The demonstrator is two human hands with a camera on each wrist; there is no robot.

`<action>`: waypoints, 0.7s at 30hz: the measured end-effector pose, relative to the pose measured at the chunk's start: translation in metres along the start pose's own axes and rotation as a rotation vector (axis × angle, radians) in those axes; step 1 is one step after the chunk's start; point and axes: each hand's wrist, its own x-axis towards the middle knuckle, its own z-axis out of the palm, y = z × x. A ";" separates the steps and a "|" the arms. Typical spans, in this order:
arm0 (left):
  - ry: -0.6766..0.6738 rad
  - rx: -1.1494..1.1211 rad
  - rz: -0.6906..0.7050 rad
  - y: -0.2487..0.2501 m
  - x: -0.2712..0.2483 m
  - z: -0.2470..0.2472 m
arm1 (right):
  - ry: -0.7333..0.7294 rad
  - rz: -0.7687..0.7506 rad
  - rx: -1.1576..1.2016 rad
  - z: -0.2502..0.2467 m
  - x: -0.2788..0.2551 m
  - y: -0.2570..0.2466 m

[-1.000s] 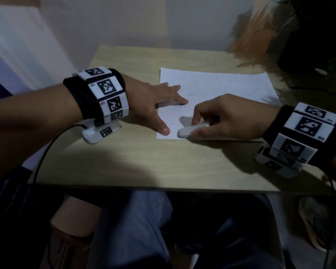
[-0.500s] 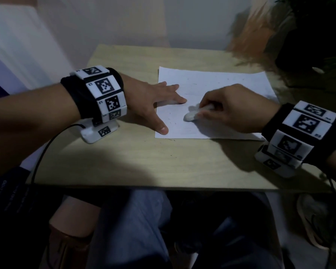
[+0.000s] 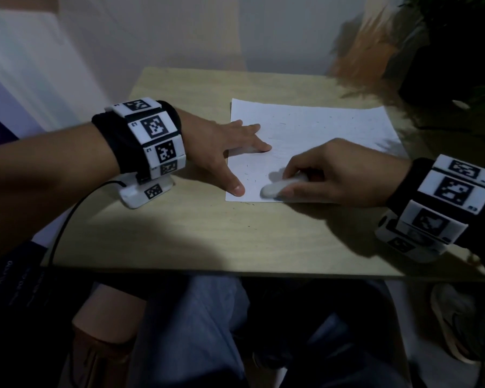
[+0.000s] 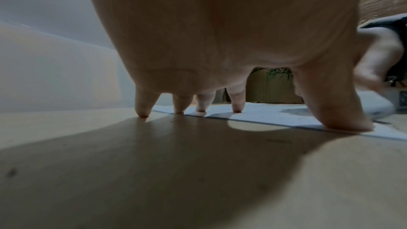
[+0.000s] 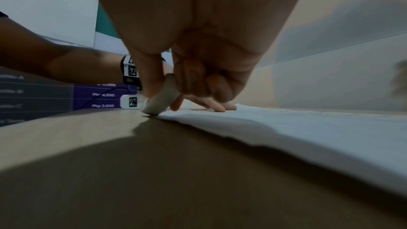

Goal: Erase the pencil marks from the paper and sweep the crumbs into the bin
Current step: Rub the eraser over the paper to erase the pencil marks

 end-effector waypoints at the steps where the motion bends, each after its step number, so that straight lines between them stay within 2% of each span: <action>1: -0.003 0.002 -0.001 0.000 0.000 0.000 | -0.052 -0.013 0.021 0.000 -0.001 -0.001; 2: -0.006 0.004 -0.003 0.000 0.000 0.000 | -0.060 -0.012 0.025 0.000 0.000 -0.001; 7: -0.009 0.012 -0.013 0.004 -0.002 -0.002 | 0.162 0.073 -0.103 -0.002 0.006 0.012; 12: -0.006 0.022 -0.014 0.004 -0.002 -0.001 | -0.044 -0.003 0.022 -0.002 -0.003 0.002; 17: -0.002 0.023 -0.018 0.006 -0.003 -0.002 | 0.165 0.098 -0.122 -0.004 0.004 0.013; 19: 0.001 0.019 -0.014 0.005 -0.003 -0.002 | 0.111 0.059 -0.085 -0.003 0.000 0.009; 21: -0.001 0.020 -0.009 0.003 -0.002 -0.001 | -0.009 0.022 0.011 -0.002 -0.005 0.003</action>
